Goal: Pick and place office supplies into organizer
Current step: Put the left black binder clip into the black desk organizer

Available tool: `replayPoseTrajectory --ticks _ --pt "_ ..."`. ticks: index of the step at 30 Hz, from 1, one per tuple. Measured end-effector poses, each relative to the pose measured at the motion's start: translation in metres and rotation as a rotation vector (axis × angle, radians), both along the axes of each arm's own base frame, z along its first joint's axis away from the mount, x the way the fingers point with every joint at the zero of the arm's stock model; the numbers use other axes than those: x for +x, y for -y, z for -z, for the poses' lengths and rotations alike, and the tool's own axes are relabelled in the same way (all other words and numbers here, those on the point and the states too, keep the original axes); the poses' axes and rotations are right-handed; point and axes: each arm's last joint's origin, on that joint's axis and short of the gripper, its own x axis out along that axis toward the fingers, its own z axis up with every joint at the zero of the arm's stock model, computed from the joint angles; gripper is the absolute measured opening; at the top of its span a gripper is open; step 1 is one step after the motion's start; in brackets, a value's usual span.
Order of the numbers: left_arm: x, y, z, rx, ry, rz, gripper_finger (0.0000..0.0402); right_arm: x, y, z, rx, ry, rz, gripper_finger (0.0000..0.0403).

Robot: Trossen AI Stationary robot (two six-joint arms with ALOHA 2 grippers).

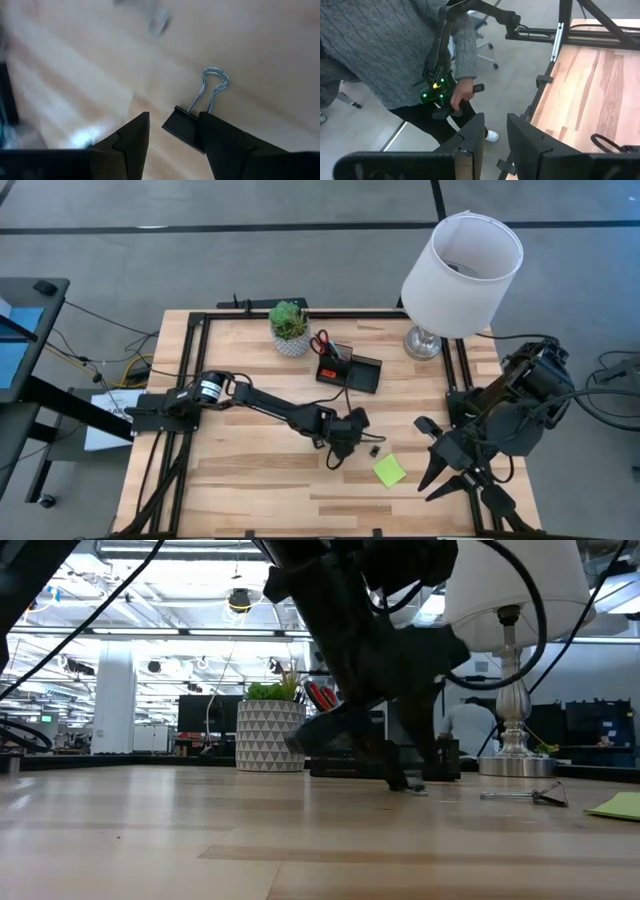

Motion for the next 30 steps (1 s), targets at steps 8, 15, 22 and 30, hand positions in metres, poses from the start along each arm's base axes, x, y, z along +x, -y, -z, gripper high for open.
replayPoseTrajectory --ticks 8,15,22,30 --pt "-0.001 -0.002 -0.017 -0.051 -0.085 -0.186 0.0169 0.000 0.000 0.001 -0.007 -0.008 0.000 0.0076" --pt "0.004 -0.007 -0.053 -0.394 -0.145 -0.430 0.0169 0.000 0.000 0.001 -0.008 -0.008 -0.001 0.0076" --pt "0.011 -0.040 -0.093 -0.421 -0.133 -0.403 0.0169 -0.001 0.000 0.001 -0.014 -0.003 -0.006 0.0076" --pt "0.002 -0.055 -0.093 -0.378 -0.270 -0.201 0.0169 0.000 -0.003 0.002 -0.023 -0.002 -0.016 0.0076"
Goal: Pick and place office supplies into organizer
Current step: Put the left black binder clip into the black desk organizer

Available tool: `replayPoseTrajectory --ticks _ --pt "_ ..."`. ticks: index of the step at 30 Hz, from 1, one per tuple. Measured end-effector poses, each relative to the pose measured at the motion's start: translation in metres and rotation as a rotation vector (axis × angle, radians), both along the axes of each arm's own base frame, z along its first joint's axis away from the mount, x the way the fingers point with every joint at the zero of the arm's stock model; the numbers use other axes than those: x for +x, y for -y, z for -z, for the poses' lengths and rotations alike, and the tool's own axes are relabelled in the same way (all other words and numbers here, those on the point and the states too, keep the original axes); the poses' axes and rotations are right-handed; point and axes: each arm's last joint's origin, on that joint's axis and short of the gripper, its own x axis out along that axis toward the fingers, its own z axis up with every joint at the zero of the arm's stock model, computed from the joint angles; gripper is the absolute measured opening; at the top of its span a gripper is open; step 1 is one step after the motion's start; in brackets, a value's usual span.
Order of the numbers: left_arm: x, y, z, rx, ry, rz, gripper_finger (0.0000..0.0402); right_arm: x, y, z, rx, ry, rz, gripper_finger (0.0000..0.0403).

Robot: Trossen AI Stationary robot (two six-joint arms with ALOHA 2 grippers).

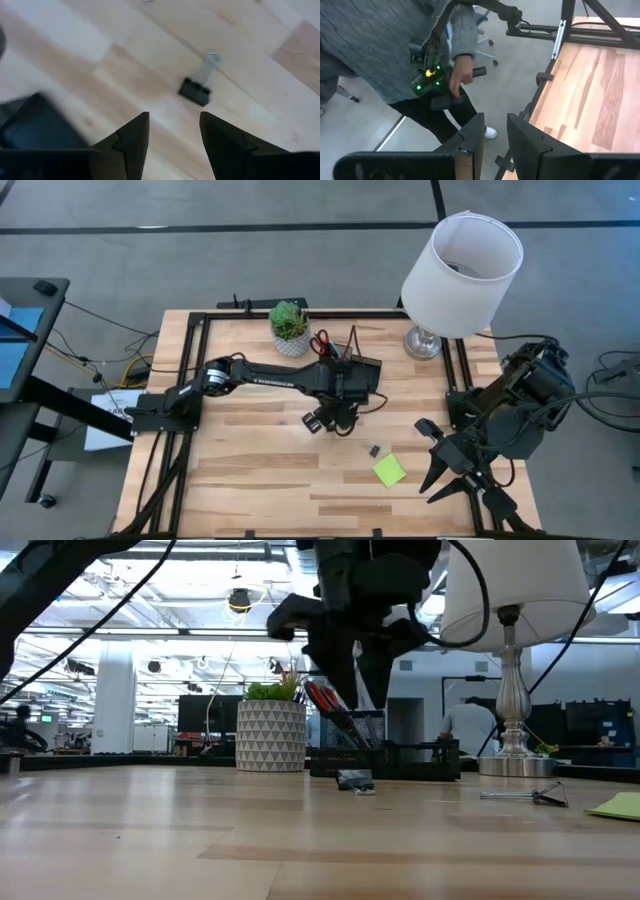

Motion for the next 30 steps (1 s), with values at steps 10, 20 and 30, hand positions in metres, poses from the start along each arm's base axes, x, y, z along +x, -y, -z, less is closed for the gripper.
replayPoseTrajectory --ticks 10,20,30 --pt "-0.010 0.023 0.027 0.043 -0.062 0.334 0.0169 0.005 -0.012 0.011 -0.067 -0.012 -0.038 0.0076" --pt "-0.003 0.023 0.044 0.115 0.026 0.339 0.0169 0.008 -0.024 0.018 -0.085 -0.032 -0.064 0.0076" --pt "-0.010 0.024 0.059 0.119 -0.030 0.385 0.0169 0.009 -0.027 0.019 -0.087 -0.034 -0.068 0.0076"
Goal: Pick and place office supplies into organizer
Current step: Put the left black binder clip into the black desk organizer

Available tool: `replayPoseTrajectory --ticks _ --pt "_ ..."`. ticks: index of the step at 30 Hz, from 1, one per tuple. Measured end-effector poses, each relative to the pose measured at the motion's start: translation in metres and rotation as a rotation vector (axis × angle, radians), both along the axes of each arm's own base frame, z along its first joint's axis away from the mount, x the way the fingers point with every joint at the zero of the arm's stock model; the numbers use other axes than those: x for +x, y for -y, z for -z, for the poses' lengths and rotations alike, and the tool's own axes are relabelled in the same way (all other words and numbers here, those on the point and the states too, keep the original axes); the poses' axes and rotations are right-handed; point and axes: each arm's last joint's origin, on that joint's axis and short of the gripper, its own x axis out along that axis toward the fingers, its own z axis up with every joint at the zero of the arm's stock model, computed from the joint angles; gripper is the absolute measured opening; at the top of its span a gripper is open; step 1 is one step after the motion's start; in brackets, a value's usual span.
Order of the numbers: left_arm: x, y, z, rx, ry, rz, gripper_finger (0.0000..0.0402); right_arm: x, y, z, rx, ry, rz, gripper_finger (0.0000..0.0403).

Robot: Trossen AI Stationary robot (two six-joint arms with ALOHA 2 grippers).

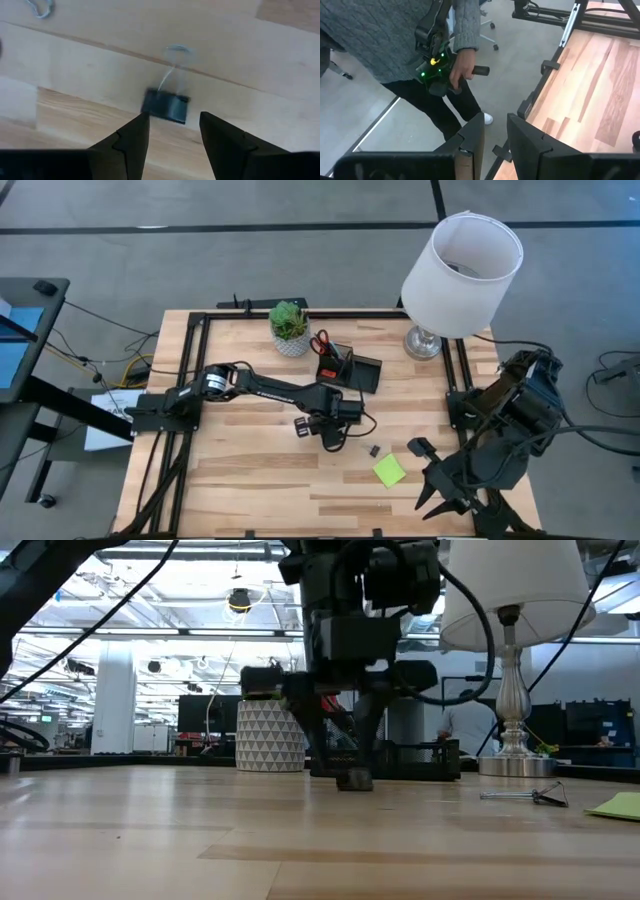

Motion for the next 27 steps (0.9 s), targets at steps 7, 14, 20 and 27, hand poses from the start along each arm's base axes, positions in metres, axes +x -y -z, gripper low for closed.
replayPoseTrajectory --ticks 7,14,20,27 --pt "0.005 0.000 0.008 0.049 0.036 -0.009 0.0169 0.000 0.000 0.000 0.000 0.000 0.000 0.0076" --pt "0.005 0.000 0.006 0.047 0.039 -0.015 0.0169 0.000 0.000 0.000 0.001 0.000 -0.001 0.0076" --pt "0.004 0.006 0.006 0.034 0.030 -0.124 0.0169 0.000 0.000 0.000 0.000 -0.001 -0.001 0.0076" --pt "-0.002 0.017 0.007 -0.025 -0.030 -0.306 0.0169 -0.001 0.000 0.001 -0.010 -0.010 -0.001 0.0076"
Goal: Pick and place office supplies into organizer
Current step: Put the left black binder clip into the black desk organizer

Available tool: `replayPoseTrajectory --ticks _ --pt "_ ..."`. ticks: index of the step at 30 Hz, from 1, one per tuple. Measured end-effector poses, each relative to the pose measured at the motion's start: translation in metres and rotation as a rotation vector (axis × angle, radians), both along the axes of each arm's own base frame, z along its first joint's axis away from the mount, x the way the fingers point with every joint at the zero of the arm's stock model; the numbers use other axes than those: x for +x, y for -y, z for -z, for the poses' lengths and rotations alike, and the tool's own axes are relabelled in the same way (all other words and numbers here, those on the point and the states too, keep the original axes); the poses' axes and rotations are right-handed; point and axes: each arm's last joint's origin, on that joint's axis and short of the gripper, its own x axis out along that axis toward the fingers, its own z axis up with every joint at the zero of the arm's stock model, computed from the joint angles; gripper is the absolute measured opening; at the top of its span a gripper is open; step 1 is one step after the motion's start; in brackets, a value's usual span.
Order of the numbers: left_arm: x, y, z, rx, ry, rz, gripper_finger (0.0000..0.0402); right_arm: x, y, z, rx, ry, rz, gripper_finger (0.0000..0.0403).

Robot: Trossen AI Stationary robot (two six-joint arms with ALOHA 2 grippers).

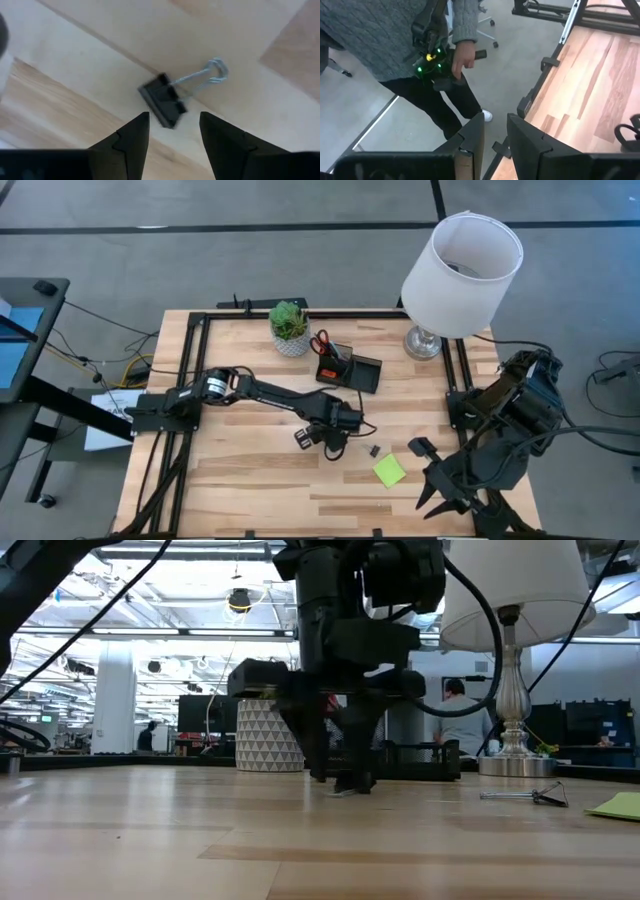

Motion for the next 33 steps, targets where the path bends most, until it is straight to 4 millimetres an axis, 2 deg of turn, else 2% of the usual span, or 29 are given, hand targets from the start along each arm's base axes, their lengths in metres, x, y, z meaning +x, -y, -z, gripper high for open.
replayPoseTrajectory --ticks 16,24,27,33 --pt "0.005 0.004 -0.001 -0.045 0.058 -0.156 0.0169 -0.001 0.001 0.002 -0.017 -0.016 0.000 0.0076" --pt "0.006 -0.001 -0.001 0.007 0.069 -0.156 0.0167 -0.001 0.001 0.002 -0.017 -0.016 0.000 0.0076" --pt "0.007 -0.006 -0.001 0.010 0.069 -0.173 0.0147 -0.001 0.001 0.002 -0.017 -0.016 0.000 0.0076" --pt "0.008 -0.019 -0.001 -0.038 0.060 -0.244 0.0070 -0.001 0.001 0.002 -0.017 -0.016 0.000 0.0076"
